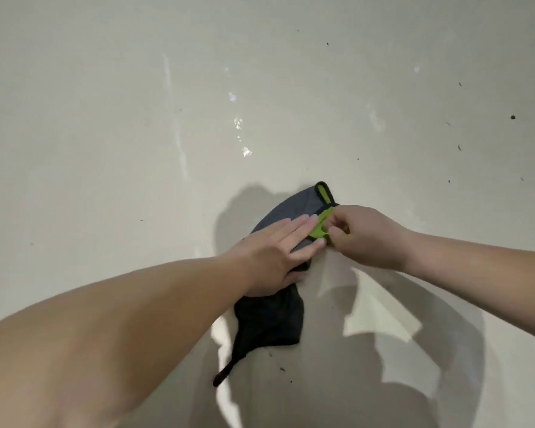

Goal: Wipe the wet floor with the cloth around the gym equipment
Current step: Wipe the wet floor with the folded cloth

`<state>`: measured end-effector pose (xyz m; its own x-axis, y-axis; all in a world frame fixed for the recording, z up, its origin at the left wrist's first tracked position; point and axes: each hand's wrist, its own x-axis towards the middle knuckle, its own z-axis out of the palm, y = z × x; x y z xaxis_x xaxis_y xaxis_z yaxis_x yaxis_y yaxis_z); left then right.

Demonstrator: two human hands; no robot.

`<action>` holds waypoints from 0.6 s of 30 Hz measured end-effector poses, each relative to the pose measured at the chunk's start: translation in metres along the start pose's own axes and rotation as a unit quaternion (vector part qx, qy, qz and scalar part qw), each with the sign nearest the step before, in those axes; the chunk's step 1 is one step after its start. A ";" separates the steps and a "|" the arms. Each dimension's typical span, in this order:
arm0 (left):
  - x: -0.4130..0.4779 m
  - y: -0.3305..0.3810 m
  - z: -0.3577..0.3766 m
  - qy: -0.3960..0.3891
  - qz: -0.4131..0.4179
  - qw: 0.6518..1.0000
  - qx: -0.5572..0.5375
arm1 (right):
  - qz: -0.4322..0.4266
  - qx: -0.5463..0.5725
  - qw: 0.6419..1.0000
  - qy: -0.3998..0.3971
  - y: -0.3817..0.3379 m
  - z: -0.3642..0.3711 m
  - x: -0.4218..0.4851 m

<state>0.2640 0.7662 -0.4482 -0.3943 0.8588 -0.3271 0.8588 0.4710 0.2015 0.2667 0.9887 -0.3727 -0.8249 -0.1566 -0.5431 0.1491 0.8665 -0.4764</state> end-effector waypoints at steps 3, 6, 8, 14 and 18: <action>-0.024 -0.067 -0.020 -0.079 -0.048 0.996 -0.009 | 0.004 -0.043 0.998 -0.033 -0.054 -0.026 0.027; -0.057 -0.142 -0.050 -0.203 -0.097 0.974 0.001 | 0.018 -0.040 0.999 -0.031 -0.128 -0.041 0.064; -0.094 -0.184 -0.054 -0.218 -0.142 0.965 -0.022 | 0.034 -0.024 0.999 -0.030 -0.178 -0.041 0.084; -0.201 -0.280 -0.038 -0.155 -0.312 0.929 -0.127 | 0.073 -0.032 0.994 -0.071 -0.298 -0.008 0.129; -0.247 -0.319 -0.027 -0.090 -0.426 0.888 -0.145 | 0.086 -0.089 0.984 -0.131 -0.353 0.017 0.147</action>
<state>0.0788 0.4088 -0.4070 -0.7796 0.1319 -0.6122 0.1429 0.9892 0.0312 0.1017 0.6517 -0.2962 -0.6236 -0.0962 -0.7758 0.1574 0.9566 -0.2451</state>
